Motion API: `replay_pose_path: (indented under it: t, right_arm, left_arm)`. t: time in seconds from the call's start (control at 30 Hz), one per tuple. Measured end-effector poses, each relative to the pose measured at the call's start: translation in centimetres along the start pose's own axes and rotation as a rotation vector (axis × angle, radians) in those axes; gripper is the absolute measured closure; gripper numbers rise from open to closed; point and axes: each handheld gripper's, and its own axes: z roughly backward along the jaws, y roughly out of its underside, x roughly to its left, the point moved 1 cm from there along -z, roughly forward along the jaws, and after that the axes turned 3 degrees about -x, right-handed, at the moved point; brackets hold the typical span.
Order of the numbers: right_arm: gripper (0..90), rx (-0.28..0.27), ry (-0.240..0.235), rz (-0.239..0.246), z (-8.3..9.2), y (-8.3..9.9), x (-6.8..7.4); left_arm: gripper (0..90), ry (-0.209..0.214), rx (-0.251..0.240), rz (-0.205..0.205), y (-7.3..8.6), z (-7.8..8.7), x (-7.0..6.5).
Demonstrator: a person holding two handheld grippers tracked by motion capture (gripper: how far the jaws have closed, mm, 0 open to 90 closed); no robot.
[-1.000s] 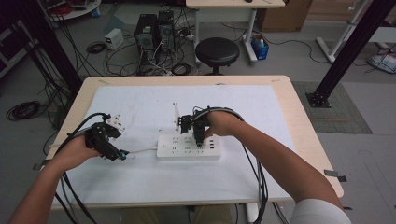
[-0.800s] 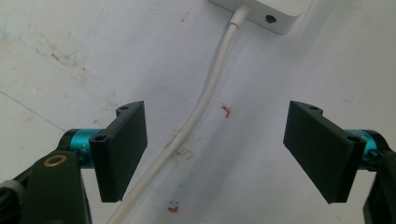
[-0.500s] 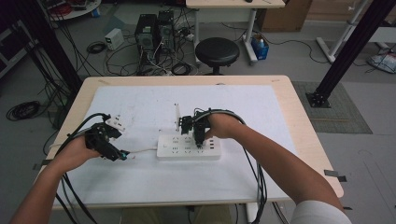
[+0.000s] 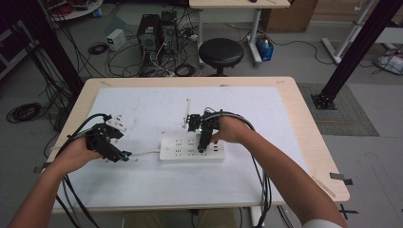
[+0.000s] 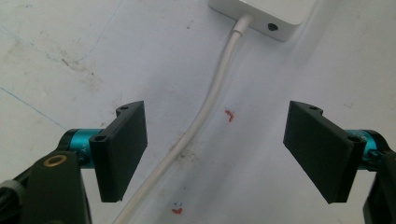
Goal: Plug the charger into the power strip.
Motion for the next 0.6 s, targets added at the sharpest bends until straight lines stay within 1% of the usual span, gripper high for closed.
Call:
replay_pose_path:
  t: [0.03, 0.07, 0.1, 0.17, 0.2, 0.23, 0.3, 0.37, 0.43, 0.47, 0.5, 0.53, 0.57, 0.6]
  right_arm:
    - [16.8, -0.029, 0.008, -0.032, 0.7, 0.3, -0.3]
    - [16.8, -0.055, 0.013, -0.066, 1.4, 0.6, -0.5]
    - [16.8, -0.092, 0.027, -0.092, 2.0, 1.0, -0.8]
    - [16.4, -0.143, 0.065, -0.121, 3.3, 1.7, -1.1]
    - [9.0, -0.165, 0.081, -0.127, 3.8, 2.1, -1.1]
    - [7.9, -0.17, 0.097, -0.141, 4.2, 2.5, -1.1]
    - [7.9, -0.166, 0.084, -0.165, 4.9, 3.3, -1.4]
    - [7.9, -0.135, 0.082, -0.238, 5.3, 3.9, -1.5]
    - [7.9, -0.131, 0.033, -0.203, 5.6, 4.5, -1.5]
    - [7.8, -0.133, 0.043, -0.204, 5.8, 4.6, -1.3]
    - [7.8, -0.128, 0.08, -0.219, 5.9, 4.7, -1.2]
    - [6.9, -0.117, 0.136, -0.243, 6.0, 4.8, -1.3]
    - [1.1, -0.097, 0.154, -0.261, 6.0, 4.9, -1.4]
    - [0.7, -0.087, 0.157, -0.286, 6.1, 5.1, -1.5]
  left_arm:
    - [21.7, 0.0, 0.001, -0.003, 0.0, 0.0, 0.1]
    - [21.6, 0.002, 0.001, -0.004, 0.0, 0.1, 0.1]
    - [21.7, 0.002, -0.01, 0.007, 0.0, 0.0, 0.0]
    - [21.7, 0.004, -0.007, -0.002, -0.1, 0.1, 0.0]
    - [21.7, 0.004, -0.009, -0.005, -0.2, 0.1, 0.0]
    - [21.7, 0.005, -0.013, 0.001, -0.2, 0.0, -0.1]
    - [21.6, 0.008, -0.011, -0.012, -0.3, 0.0, 0.0]
    - [21.7, 0.01, -0.012, -0.014, -0.4, 0.0, -0.1]
    - [21.6, 0.014, -0.01, -0.019, -0.5, -0.1, -0.1]
    - [21.7, 0.015, -0.012, -0.018, -0.5, 0.0, -0.1]
    - [21.7, 0.015, -0.012, -0.021, -0.5, 0.0, -0.1]
    - [21.7, 0.016, -0.012, -0.018, -0.5, 0.0, -0.1]
    - [21.7, 0.014, -0.015, -0.017, -0.5, 0.1, 0.0]
    - [21.7, 0.014, -0.016, -0.017, -0.5, 0.2, 0.0]
